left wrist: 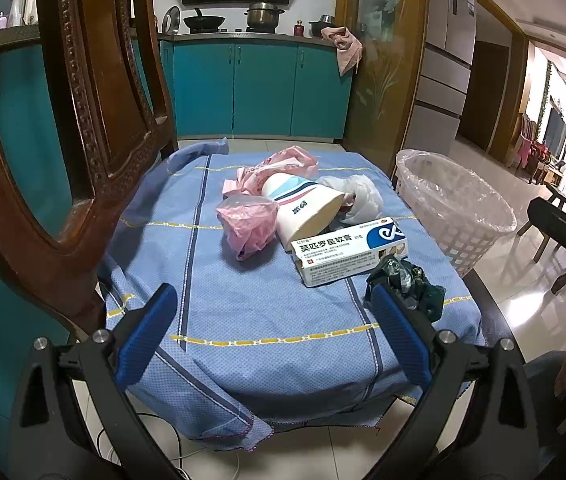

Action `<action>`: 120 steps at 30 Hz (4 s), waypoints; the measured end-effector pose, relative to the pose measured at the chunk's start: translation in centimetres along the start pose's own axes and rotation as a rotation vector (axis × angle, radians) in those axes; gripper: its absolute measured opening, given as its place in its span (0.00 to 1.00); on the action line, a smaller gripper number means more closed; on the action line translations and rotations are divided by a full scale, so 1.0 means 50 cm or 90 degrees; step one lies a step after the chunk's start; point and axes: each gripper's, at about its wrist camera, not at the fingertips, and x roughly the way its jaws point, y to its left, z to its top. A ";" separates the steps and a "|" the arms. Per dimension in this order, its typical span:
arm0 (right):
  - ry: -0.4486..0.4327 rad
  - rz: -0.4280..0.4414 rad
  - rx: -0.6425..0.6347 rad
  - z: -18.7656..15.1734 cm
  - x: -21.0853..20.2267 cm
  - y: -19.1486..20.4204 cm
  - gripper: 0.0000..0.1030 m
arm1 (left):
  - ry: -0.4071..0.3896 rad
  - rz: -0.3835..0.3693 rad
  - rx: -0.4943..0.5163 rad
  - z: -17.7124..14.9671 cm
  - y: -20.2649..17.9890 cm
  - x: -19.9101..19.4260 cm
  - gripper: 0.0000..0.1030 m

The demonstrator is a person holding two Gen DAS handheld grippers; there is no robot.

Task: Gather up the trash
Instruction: 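Move the open right tool over the dark green snack bag, then grasp the dark green snack bag with the right tool, then grasp the pink plastic bag with the left tool while the right holds the green bag, then carry the green bag into the basket and open the right tool while the left holds the pink bag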

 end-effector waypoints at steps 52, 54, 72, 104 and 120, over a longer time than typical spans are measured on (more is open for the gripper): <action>0.161 0.055 -0.033 -0.004 0.147 0.059 0.50 | 0.064 0.033 0.001 0.081 0.014 0.140 0.94; 0.157 0.055 -0.034 -0.004 0.145 0.057 0.50 | 0.073 0.047 0.011 0.093 0.010 0.171 0.94; 0.148 0.054 -0.027 -0.005 0.147 0.057 0.50 | 0.054 0.040 -0.024 0.107 0.038 0.127 0.33; 0.136 0.047 -0.027 -0.005 0.140 0.060 0.50 | 0.001 0.032 -0.014 0.060 0.020 0.034 0.33; 0.049 0.007 0.018 0.063 0.124 -0.009 0.50 | 0.004 0.033 -0.018 0.058 0.026 0.043 0.33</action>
